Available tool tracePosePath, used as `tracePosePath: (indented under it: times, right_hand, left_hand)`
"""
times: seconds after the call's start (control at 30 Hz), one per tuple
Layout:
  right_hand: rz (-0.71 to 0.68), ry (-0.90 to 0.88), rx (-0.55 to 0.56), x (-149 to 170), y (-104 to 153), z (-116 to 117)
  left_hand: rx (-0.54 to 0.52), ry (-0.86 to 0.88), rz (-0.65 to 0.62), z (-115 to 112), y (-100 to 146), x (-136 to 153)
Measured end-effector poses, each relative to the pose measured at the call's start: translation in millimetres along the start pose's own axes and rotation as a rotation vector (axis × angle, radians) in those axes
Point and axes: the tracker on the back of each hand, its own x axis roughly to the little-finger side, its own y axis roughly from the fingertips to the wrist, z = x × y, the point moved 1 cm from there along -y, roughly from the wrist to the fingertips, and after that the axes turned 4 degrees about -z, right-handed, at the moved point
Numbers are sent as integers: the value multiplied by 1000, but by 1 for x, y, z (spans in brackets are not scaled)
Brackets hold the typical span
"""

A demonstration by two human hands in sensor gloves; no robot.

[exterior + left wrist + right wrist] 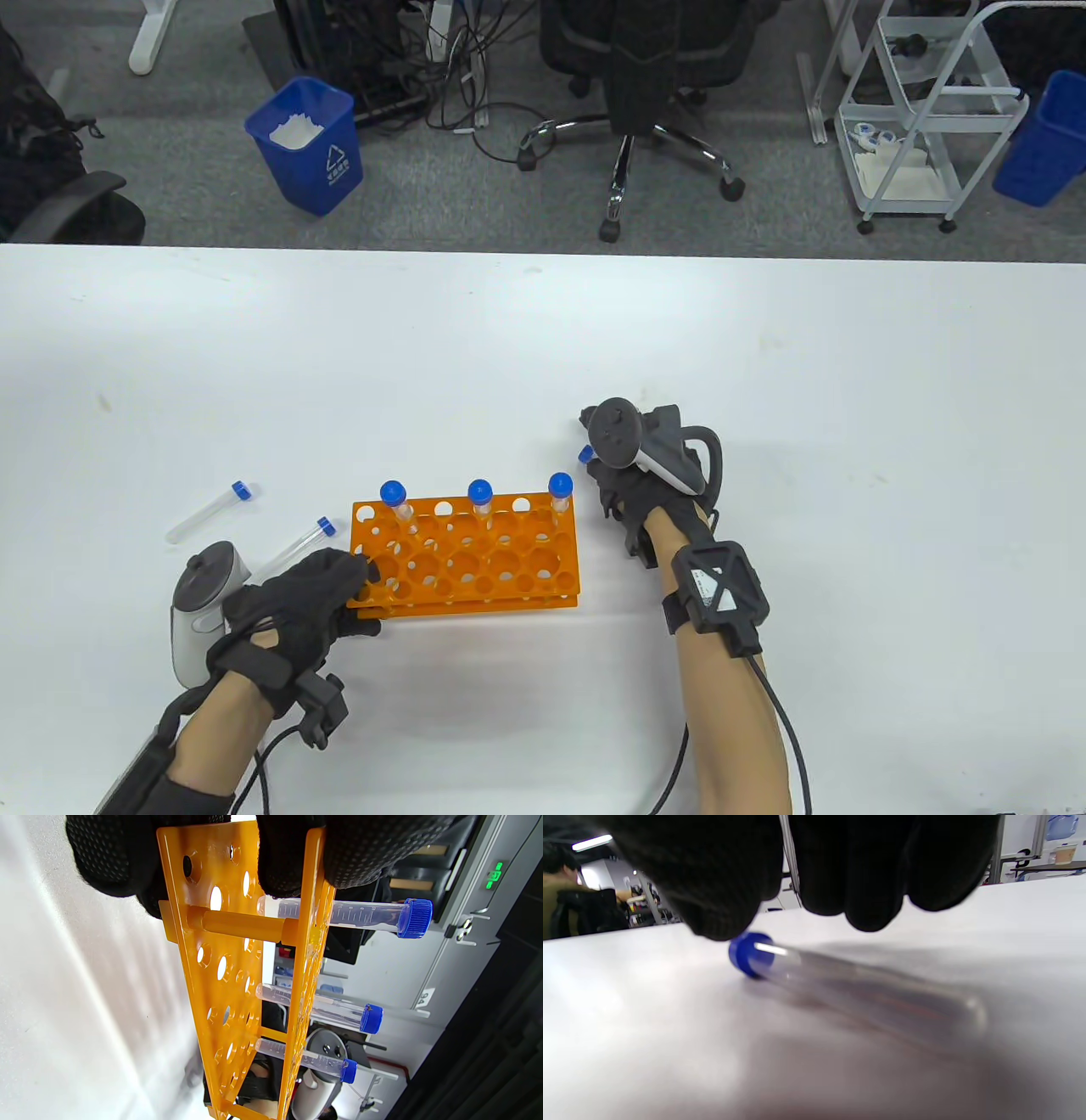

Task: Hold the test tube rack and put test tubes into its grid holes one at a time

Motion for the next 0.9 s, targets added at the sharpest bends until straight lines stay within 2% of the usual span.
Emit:
tracePosePath:
  times: [0.2,0.43,0.57,0.77,0.9]
  right_hand:
    - [-6,40,-21,-8,-9,16]
    - [-28,65,7,-15,-11,19]
    - [-19,25,-13,-12,-11,18]
    - [4,-131,39,0,2,-2]
    - [16,-275,166,13,22,-34]
  left_hand:
    - [-4,1,1,1,0,0]
    - [-7,-4,1,1,-1,-1]
    - [-10,-2,-2,2,0,-1]
    - [-9,-2,-5,3,1,-1]
    - [-17,3,-10,5,2,-2]
